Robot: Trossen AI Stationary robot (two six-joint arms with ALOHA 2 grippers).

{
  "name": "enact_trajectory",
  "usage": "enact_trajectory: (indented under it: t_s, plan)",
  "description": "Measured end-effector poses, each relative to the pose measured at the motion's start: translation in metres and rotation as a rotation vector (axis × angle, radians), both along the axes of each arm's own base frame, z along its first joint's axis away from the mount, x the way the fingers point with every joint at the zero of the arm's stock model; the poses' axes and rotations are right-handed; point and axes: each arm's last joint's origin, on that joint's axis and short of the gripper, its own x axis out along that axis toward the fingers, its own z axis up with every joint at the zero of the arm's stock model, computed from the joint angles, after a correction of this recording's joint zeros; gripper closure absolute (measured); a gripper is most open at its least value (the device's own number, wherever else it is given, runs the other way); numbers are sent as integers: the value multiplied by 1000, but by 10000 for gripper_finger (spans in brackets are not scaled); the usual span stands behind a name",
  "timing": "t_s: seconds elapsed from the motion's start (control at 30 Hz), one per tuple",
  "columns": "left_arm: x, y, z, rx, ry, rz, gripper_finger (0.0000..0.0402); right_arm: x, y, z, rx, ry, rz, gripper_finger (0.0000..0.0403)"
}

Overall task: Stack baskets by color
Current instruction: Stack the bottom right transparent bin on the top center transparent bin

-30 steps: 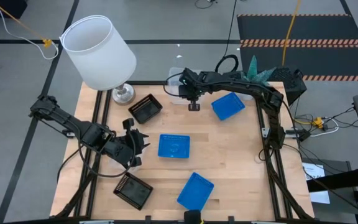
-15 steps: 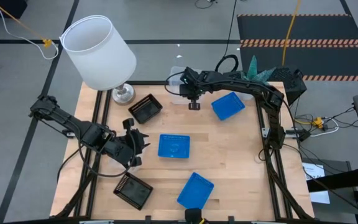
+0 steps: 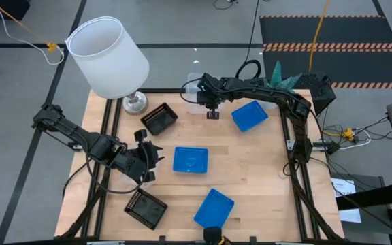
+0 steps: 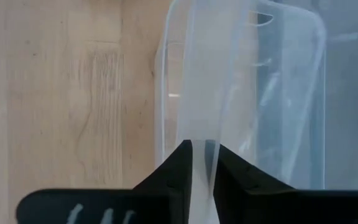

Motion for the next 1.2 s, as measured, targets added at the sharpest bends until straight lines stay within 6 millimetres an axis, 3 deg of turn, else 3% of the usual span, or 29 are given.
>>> enact_trajectory:
  t_s: [0.83, 0.97, 1.2]
  plan:
    - [0, 0, 0, 1, 1, -1, 256, 5, 1, 2, 50, -84, -31, 224]
    - [0, 0, 0, 1, 2, -1, 256, 8, 1, 2, 47, -118, -44, 233]
    - [0, 0, 0, 1, 2, -2, 256, 8, 2, -4, 50, -126, -50, 296]
